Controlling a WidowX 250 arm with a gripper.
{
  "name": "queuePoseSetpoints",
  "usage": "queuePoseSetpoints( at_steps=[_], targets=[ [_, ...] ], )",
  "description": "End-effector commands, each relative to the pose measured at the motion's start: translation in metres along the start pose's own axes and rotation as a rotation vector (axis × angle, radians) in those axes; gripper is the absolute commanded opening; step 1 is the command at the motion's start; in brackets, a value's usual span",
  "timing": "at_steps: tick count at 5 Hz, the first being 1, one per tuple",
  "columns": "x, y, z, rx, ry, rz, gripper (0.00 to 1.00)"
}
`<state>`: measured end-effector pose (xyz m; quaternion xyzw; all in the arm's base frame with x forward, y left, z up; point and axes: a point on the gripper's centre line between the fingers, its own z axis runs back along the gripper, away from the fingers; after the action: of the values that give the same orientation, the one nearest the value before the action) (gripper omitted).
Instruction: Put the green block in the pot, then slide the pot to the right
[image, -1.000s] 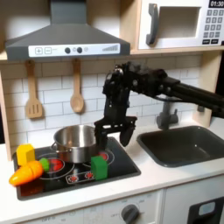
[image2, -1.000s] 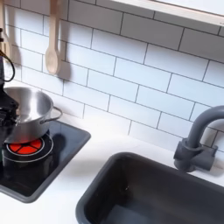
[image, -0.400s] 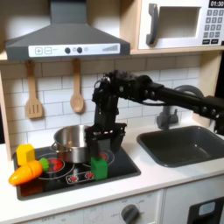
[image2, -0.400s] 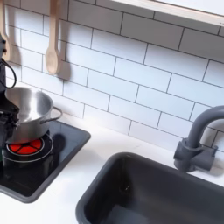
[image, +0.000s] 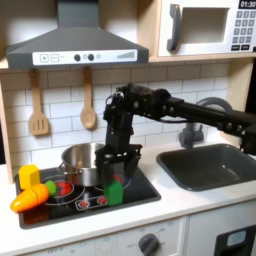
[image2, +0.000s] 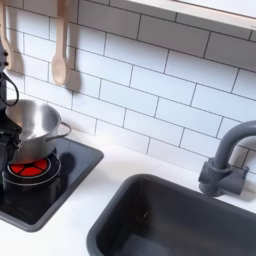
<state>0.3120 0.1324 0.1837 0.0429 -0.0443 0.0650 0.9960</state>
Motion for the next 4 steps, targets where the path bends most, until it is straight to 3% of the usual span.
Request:
queuePoseSetpoints(
  at_steps=[1, 4],
  targets=[
    [0.002, -0.001, -0.015, -0.013, 0.039, -0.005, 1.00],
    [0.004, -0.003, -0.034, -0.042, 0.087, -0.022, 1.00]
  ],
)
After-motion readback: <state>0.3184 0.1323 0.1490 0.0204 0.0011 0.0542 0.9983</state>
